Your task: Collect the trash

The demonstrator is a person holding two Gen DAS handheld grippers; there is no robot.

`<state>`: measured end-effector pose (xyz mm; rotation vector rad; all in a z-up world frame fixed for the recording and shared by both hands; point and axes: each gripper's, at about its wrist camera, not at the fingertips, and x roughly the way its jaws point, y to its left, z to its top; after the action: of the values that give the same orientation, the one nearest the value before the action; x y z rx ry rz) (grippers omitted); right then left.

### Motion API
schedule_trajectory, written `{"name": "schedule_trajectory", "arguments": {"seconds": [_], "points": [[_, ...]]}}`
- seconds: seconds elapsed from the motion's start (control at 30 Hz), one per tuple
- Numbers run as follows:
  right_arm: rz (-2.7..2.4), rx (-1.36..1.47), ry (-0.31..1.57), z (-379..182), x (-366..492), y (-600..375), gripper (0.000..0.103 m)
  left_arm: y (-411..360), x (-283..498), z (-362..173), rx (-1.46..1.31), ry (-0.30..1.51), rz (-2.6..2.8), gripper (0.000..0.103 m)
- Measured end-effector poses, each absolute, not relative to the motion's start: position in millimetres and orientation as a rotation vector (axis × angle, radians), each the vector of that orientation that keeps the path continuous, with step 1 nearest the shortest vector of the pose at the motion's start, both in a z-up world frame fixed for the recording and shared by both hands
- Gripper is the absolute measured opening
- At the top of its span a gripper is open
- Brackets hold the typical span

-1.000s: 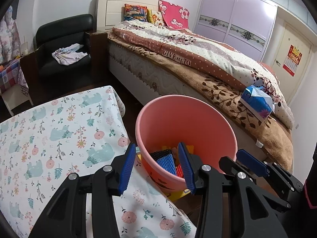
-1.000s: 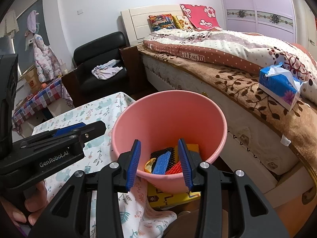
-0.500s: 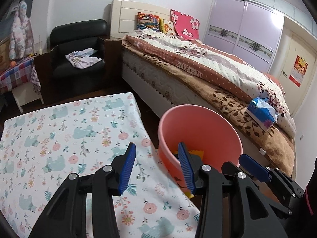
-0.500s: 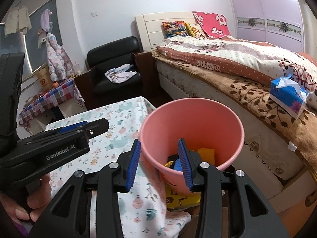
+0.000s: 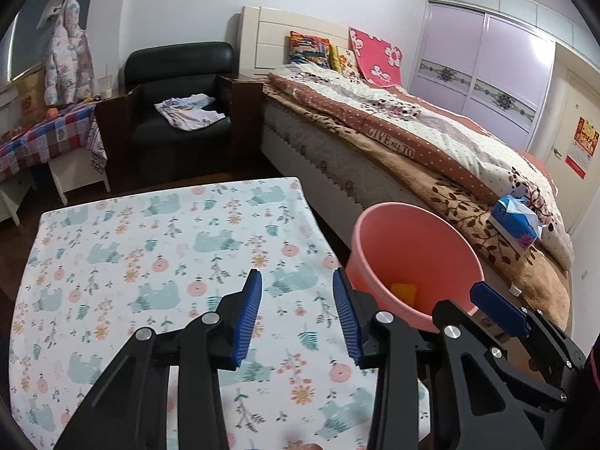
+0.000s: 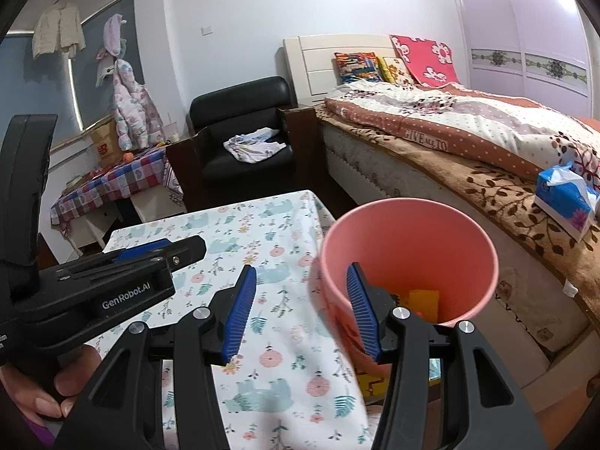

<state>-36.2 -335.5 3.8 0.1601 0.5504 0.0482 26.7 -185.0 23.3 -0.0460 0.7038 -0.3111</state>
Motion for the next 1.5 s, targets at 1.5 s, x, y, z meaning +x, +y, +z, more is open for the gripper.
{"name": "schedule_trajectory", "arguments": {"seconds": [1.5], "points": [[0.072, 0.145, 0.541, 5.3, -49.2, -297.5, 0.051, -146.9, 6.5, 19.5, -0.086, 0.684, -0.271, 0.034]]}}
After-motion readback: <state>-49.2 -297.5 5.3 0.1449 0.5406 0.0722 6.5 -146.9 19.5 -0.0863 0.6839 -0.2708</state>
